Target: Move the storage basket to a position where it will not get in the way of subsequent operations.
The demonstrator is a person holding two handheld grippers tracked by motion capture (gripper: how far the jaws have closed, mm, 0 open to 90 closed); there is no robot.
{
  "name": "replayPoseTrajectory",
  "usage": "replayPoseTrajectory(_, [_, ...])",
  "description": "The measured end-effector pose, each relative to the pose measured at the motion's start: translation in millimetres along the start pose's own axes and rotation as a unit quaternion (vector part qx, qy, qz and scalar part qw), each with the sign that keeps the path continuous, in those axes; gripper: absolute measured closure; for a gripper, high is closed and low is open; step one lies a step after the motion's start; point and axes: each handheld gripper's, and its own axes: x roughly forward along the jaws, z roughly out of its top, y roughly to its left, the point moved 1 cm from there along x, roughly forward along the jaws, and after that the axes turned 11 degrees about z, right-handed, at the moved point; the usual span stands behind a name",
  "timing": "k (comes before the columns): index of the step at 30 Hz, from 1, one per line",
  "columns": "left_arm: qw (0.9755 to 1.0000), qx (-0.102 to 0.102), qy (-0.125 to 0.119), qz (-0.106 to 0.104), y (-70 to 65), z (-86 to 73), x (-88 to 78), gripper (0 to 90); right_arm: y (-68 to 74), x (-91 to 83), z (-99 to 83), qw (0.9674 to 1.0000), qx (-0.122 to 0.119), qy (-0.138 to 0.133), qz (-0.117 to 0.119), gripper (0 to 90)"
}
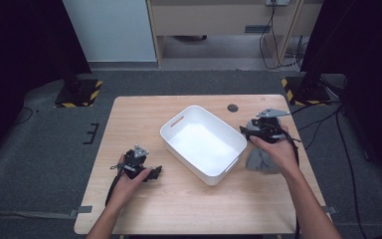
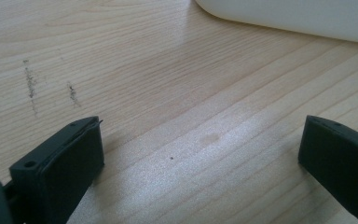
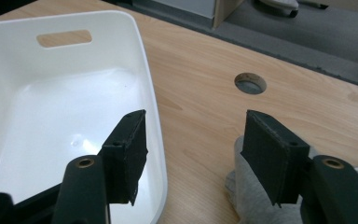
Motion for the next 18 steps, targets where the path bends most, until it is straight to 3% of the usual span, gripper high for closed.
replayPoseTrajectory(5, [1.0, 0.0, 0.0, 0.001, -0.1, -0.2, -0.2, 0.0, 0.2, 9.6, -2.4, 0.9999, 0.001, 0.007, 0.015, 37.8])
replayPoseTrajectory(12, [1.0, 0.001, 0.0, -0.001, 0.1, 0.3, 0.2, 0.0, -0.1, 22.1, -5.1, 0.9998, 0.001, 0.016, 0.015, 41.2])
replayPoseTrajectory(18, [1.0, 0.0, 0.0, 0.001, 0.2, 0.6, 0.4, 0.0, 10.0, 37.1, -6.0, 0.9982, -0.018, 0.05, 0.027, 44.8])
